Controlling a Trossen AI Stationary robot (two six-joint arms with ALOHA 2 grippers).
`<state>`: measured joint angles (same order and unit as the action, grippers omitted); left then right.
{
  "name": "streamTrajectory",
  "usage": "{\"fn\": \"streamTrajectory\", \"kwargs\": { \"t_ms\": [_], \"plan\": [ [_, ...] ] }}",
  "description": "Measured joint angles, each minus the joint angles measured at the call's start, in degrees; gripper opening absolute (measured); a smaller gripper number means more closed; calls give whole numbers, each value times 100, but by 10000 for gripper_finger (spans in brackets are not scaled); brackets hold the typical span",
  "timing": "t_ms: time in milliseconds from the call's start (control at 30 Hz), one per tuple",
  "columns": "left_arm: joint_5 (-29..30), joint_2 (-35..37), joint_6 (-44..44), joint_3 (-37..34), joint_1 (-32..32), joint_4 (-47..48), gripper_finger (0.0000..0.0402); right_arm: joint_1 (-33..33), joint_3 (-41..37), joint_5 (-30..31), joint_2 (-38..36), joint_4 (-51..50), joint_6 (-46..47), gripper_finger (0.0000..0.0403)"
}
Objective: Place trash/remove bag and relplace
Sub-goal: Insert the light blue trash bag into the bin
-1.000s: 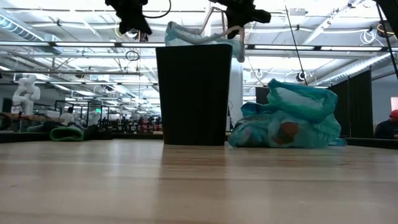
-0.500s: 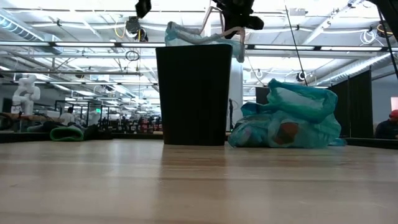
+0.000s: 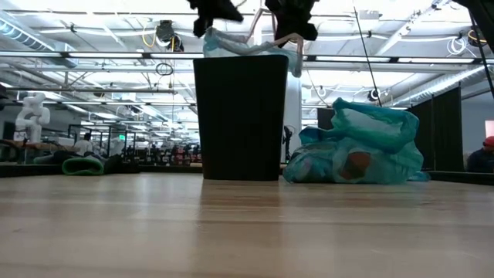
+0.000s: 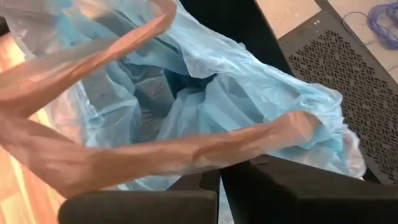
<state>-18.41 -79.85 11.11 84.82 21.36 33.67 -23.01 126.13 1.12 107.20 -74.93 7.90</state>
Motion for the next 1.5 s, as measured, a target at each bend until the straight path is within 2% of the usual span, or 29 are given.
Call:
{"fn": "streamTrajectory", "kwargs": {
  "t_ms": [67,200,333,400,700,833,1100,1333,1500],
  "plan": [
    [476,-135,200,-2,-23,71,0,-39,0,1,0,-24,-29,0],
    [1011,-248,364,-2,66,643,0,-177,0,239,0,-61,108,0],
    [2008,-250,361,-2,165,1202,0,-407,0,529,0,-69,177,0],
    [2171,-205,296,-2,250,1229,0,-523,0,531,8,-62,182,0],
    [2175,-153,-412,0,737,1233,0,-747,-2,703,137,14,463,0],
    [2189,-151,-630,-2,1071,1245,0,-770,-4,1260,332,-166,590,0],
    [2165,-151,-1410,0,1785,1615,0,-817,-4,1213,641,-164,925,0],
    [1643,-151,-1659,-2,2076,1550,0,-734,-4,1218,373,-55,1301,0],
    [1194,-151,-1864,-2,2095,1447,0,-445,-2,1225,-141,626,1382,0]
  ]
}}
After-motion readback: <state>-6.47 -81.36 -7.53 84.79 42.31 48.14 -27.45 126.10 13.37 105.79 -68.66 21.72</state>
